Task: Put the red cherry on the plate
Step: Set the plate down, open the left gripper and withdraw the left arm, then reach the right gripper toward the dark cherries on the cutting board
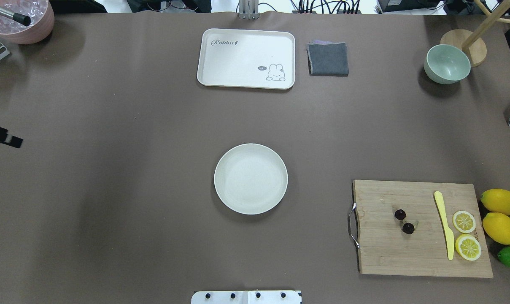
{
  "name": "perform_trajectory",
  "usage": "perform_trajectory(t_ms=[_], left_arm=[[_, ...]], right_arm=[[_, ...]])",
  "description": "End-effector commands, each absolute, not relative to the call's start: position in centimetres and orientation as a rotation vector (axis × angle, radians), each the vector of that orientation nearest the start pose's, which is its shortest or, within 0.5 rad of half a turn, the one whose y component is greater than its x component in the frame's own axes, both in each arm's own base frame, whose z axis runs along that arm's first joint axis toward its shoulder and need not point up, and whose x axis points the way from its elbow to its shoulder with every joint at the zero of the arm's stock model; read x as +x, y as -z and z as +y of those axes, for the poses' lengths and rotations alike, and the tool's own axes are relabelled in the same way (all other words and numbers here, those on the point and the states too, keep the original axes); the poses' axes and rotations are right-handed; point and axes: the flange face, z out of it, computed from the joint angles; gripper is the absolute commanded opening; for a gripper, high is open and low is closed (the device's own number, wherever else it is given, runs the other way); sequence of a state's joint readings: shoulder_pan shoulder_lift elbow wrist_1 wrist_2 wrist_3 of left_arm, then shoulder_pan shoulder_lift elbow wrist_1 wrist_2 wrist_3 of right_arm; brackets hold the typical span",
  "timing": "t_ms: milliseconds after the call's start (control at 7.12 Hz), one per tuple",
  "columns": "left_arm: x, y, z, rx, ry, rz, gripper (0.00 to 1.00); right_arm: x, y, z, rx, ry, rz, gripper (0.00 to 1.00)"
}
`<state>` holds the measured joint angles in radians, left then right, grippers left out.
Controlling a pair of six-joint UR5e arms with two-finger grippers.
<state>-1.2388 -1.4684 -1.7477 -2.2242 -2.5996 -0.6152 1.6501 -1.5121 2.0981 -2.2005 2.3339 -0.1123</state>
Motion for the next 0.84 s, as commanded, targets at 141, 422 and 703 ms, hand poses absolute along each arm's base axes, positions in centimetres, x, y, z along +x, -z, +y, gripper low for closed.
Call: perform_trajectory(t_ms=[141, 422, 703], left_arm=[[1.6, -62.2, -44.4, 0.168, -0.051, 1.153, 0.97], [-1.3, -63.4, -42.8, 0.181, 0.015, 1.145, 0.97], [-1.5, -63.6, -43.0, 0.156, 0.037, 1.134, 0.97]], right_arm=[[8.6, -44.0, -45.0, 0.013, 0.032, -0.757, 1.0], [3.0, -42.1, -45.4, -0.035, 0.032, -0.751, 0.99], [-4.8, -40.7, -45.3, -0.061, 0.084, -0.734, 1.0]])
